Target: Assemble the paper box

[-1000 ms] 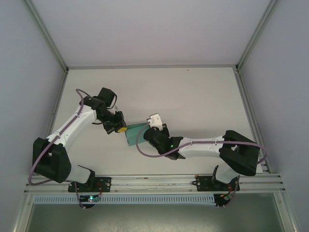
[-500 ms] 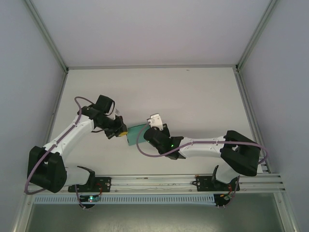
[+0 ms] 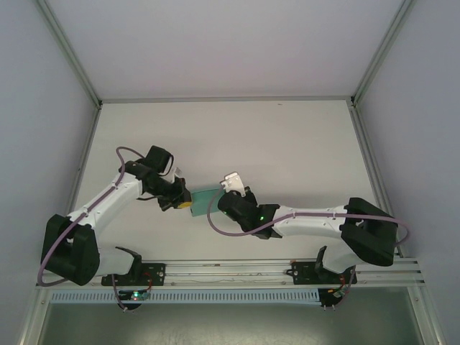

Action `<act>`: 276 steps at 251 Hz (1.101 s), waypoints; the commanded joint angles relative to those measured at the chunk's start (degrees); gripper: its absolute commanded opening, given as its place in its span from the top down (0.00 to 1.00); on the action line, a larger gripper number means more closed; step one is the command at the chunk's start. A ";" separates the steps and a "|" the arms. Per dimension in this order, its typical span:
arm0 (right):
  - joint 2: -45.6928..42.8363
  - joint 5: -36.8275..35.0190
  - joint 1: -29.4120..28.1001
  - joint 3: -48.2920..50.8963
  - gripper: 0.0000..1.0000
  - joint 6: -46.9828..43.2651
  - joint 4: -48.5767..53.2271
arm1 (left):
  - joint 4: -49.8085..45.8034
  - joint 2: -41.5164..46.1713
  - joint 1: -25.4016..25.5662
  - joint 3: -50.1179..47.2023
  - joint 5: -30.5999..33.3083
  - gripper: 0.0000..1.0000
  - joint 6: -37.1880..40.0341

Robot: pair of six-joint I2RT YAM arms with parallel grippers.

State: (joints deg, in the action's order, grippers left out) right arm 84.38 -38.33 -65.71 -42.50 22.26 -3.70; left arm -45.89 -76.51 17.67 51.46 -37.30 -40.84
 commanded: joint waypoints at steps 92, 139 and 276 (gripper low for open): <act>-13.70 13.74 6.87 1.00 0.46 -3.23 3.94 | -4.34 -8.81 0.50 -2.19 11.27 1.00 3.20; -13.05 15.31 10.30 -0.53 0.36 -4.92 -2.58 | -5.26 -9.02 0.53 -1.34 11.46 1.00 4.11; 2.11 27.42 16.35 -0.74 0.45 7.18 1.93 | -5.97 -4.88 0.62 1.91 11.96 0.98 5.68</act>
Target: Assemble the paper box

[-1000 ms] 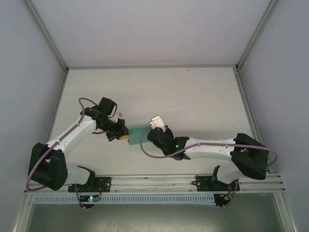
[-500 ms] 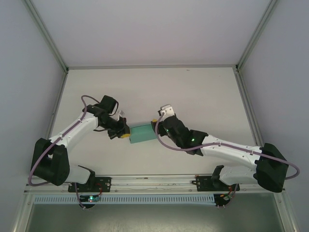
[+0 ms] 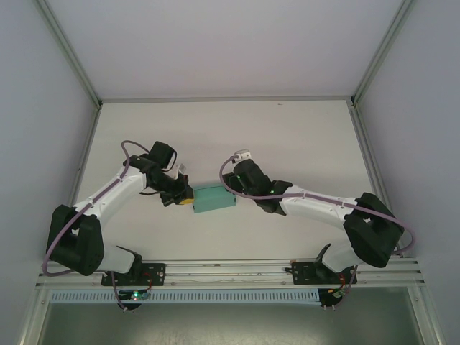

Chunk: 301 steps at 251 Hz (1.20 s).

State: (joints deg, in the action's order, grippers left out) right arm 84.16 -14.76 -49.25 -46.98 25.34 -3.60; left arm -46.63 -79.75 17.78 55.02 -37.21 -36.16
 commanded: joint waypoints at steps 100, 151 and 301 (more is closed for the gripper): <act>4.90 2.16 -1.08 8.64 0.51 7.66 1.05 | -12.21 8.96 0.76 8.41 11.19 0.66 -0.45; 5.20 2.23 -1.46 11.14 0.52 6.68 -1.89 | -8.28 5.00 0.03 9.57 10.94 0.61 -0.71; 4.49 2.47 -1.39 13.81 0.53 4.02 -4.22 | 4.60 -1.55 -1.42 -7.05 11.74 0.70 -2.13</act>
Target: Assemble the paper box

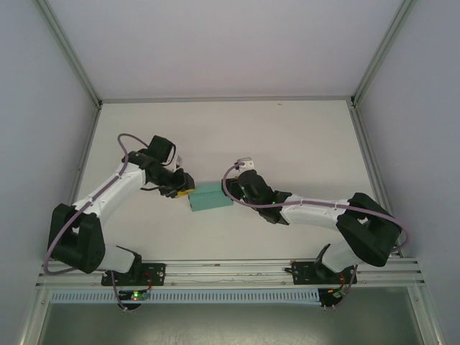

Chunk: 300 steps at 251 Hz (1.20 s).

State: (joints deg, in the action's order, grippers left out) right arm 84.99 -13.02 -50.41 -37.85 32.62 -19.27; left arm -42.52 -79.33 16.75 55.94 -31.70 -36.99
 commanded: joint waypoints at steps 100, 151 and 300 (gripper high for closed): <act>3.21 7.57 3.99 10.13 0.48 -8.89 8.99 | -1.59 -4.55 -0.05 -16.89 19.95 0.71 -2.98; 1.86 10.47 6.46 10.23 0.48 -7.92 8.61 | -7.24 -1.01 0.55 -16.37 21.15 0.62 -3.96; 2.89 13.59 6.47 7.35 0.49 -8.90 8.63 | 2.50 9.62 0.23 -8.15 8.33 0.37 -6.92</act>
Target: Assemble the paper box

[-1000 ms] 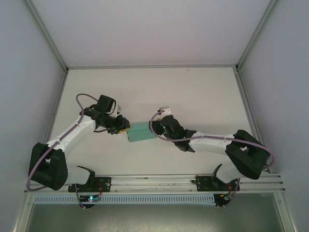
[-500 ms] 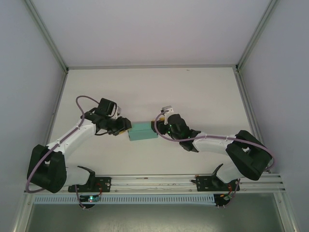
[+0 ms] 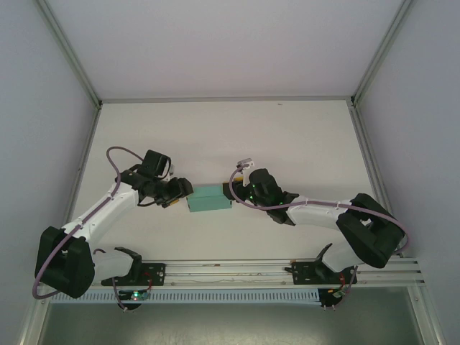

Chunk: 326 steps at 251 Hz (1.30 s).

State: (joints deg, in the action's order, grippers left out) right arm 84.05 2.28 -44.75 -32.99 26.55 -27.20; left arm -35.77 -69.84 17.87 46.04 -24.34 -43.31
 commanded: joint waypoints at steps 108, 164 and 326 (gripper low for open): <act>3.67 -1.76 0.74 2.05 0.50 -2.99 17.49 | -7.36 0.35 -3.06 2.25 2.91 0.47 1.89; 4.10 -2.13 0.78 2.68 0.50 -3.23 17.55 | -2.12 -2.21 -3.45 -5.83 1.11 0.55 1.01; 2.47 -2.71 0.54 2.86 0.50 -3.67 17.82 | -3.64 -1.65 -3.42 5.97 -0.75 0.50 3.57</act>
State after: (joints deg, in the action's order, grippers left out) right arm 83.66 2.26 -44.40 -33.95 25.19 -24.88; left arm -40.29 -67.94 15.18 52.01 -22.13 -41.85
